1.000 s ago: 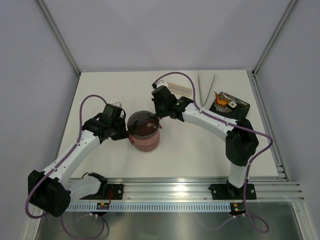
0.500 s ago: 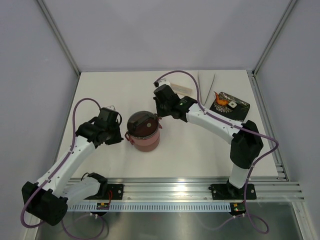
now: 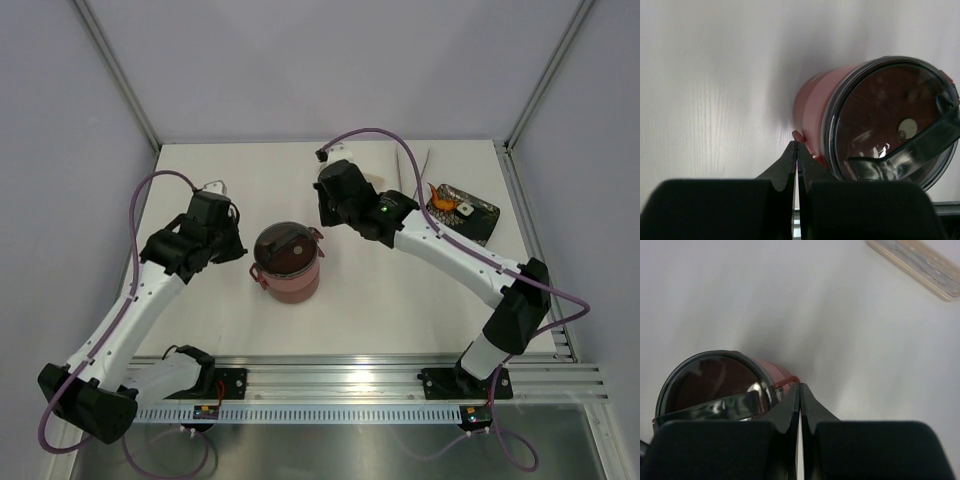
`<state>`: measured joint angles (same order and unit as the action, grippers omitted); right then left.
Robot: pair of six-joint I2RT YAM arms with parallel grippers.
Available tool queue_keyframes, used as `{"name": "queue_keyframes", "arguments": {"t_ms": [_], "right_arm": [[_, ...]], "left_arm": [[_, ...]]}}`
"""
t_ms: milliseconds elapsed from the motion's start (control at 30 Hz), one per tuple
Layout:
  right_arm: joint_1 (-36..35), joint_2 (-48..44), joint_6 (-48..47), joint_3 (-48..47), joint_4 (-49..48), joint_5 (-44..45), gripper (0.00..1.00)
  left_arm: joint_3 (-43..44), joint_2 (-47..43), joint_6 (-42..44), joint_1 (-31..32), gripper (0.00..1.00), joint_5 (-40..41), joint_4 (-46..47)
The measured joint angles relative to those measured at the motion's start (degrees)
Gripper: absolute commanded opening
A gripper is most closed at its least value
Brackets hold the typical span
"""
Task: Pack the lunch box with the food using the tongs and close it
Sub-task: Close the fastener on the packing box.
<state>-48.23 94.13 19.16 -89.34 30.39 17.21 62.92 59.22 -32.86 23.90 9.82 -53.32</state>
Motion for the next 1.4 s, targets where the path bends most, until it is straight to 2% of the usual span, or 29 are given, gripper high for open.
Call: {"name": "queue_keyframes", "arguments": {"t_ms": [333,667,1100,1400], "right_arm": [[-8.13,0.96,-0.28,-3.43,3.32,-0.87,0.04],[-9.40,3.39,1.90,-1.79,4.66,-2.01,0.03],[-11.06,3.54,3.48,-0.15,3.74,-2.34,0.03],[-11.06,3.54,3.56,-0.11,3.69,-2.34,0.03]], "left_arm": [[2.43,5.90,0.26,0.61,0.00,-1.18,4.44],[-1.14,7.50,0.48,0.76,0.00,-3.19,6.49],[-1.53,7.23,0.48,0.96,0.00,-3.06,5.81],[-1.25,0.33,0.48,1.07,0.00,-1.01,3.30]]}}
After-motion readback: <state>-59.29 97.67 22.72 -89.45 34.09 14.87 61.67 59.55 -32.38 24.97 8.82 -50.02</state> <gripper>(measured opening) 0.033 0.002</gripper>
